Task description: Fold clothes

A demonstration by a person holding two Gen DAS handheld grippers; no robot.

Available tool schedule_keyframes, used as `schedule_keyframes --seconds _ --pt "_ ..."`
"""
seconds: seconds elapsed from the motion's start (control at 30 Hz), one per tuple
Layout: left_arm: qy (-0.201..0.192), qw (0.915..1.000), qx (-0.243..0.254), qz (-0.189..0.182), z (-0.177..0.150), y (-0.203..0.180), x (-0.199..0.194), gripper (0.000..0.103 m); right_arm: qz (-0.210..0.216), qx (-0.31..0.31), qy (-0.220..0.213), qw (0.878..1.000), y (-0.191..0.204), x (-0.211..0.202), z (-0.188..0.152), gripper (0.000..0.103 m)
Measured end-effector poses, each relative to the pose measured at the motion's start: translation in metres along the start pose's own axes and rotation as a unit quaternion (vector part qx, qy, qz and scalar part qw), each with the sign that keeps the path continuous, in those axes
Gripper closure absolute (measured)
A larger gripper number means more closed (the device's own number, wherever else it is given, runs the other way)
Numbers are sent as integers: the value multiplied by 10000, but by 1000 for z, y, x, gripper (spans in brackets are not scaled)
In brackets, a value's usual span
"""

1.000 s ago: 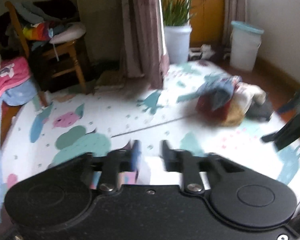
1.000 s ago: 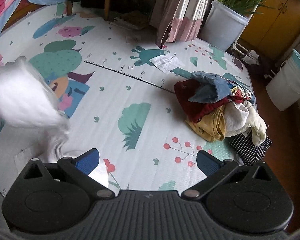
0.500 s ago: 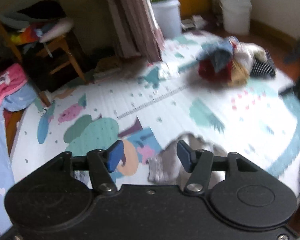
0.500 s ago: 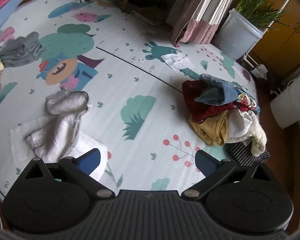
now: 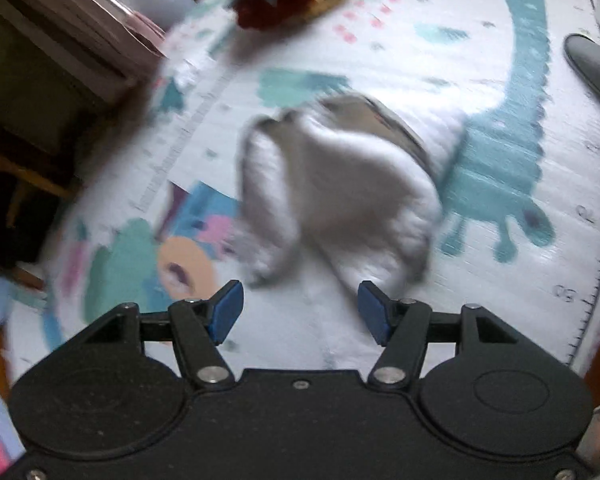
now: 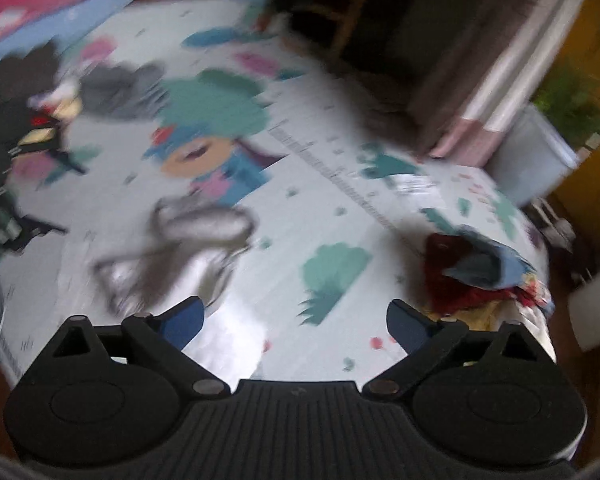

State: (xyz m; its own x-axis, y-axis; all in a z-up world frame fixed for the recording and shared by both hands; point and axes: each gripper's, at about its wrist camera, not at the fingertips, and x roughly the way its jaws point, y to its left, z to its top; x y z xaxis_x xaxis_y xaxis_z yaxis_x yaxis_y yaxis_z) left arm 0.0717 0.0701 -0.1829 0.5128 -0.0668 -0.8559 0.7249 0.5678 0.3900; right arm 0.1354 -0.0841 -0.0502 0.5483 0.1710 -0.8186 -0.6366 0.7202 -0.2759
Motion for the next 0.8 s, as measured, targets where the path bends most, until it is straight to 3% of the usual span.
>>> schedule_keyframes --seconds 0.2,0.37,0.5,0.67,0.8 --pt "271 9943 -778 -679 -16 -8 34 41 660 -96 17 9978 24 17 1 24" --pt "370 9863 -1335 -892 -23 -1 59 41 1000 -366 170 9942 44 30 4 27" --pt "454 9763 -1841 -1040 -28 5 80 41 1161 -556 182 9915 52 28 2 29" --pt "470 9570 -2480 -1429 -32 11 110 41 1318 -497 275 9896 48 24 -3 29" --pt "455 9447 -2782 -1676 -28 11 127 41 1118 -346 474 9920 40 32 -11 29"
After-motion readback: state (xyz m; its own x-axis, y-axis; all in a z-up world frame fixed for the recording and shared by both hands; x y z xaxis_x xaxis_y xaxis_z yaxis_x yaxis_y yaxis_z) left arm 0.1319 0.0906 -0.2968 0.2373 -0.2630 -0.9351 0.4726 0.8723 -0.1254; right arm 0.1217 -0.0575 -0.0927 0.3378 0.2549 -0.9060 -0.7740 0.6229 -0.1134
